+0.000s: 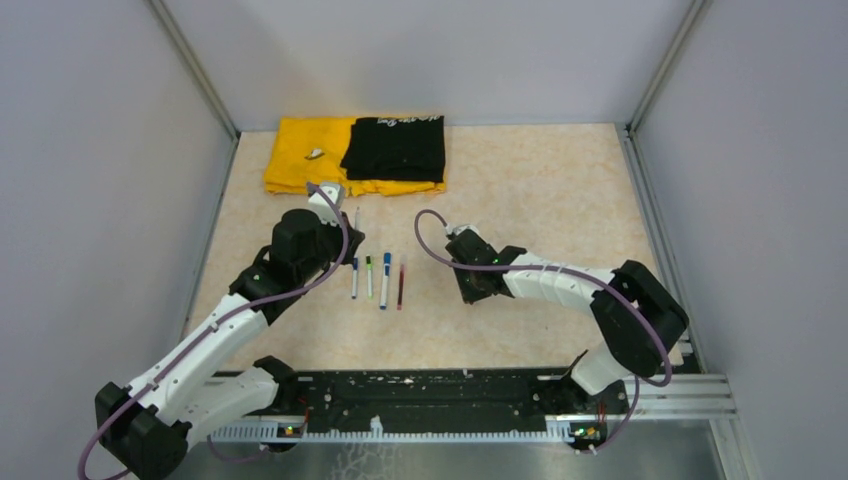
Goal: Insert the pens into the pen caps
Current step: Place the pen cap at the center of the board, then insert the pen cap onto the pen.
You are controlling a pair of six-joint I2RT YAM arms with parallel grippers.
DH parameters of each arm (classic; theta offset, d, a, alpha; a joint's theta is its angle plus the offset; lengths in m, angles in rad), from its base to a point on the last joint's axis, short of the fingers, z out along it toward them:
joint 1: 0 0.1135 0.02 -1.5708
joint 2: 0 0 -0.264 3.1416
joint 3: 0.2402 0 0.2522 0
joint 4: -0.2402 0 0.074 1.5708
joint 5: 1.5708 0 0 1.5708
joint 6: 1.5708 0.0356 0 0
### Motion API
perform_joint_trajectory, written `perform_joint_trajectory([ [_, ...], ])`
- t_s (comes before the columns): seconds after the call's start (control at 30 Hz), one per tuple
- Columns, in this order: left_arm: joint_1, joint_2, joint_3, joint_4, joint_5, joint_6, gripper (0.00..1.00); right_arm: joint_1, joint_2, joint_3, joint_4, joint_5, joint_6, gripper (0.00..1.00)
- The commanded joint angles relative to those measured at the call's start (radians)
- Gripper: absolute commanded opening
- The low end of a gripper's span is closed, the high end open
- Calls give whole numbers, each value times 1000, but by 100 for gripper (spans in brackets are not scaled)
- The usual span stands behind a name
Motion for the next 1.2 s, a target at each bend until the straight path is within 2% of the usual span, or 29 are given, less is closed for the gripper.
perform_joint_trajectory([
  [0.0, 4, -6, 12, 33, -2, 10, 0, 20, 12, 40, -9, -7, 10, 10],
  [0.33, 5, -1, 11, 37, 0, 9, 0, 30, 66, 67, -49, -19, 6, 19],
  [0.5, 5, -4, 12, 37, -1, 9, 0, 30, 84, 83, -76, -31, 7, 31],
  [0.67, 5, -6, 9, 36, -8, 11, 0, 30, 100, 99, -108, -50, 3, 37],
  [1.17, 5, -16, 9, 34, -14, 12, 0, 30, 203, 148, -199, -86, -22, 35],
])
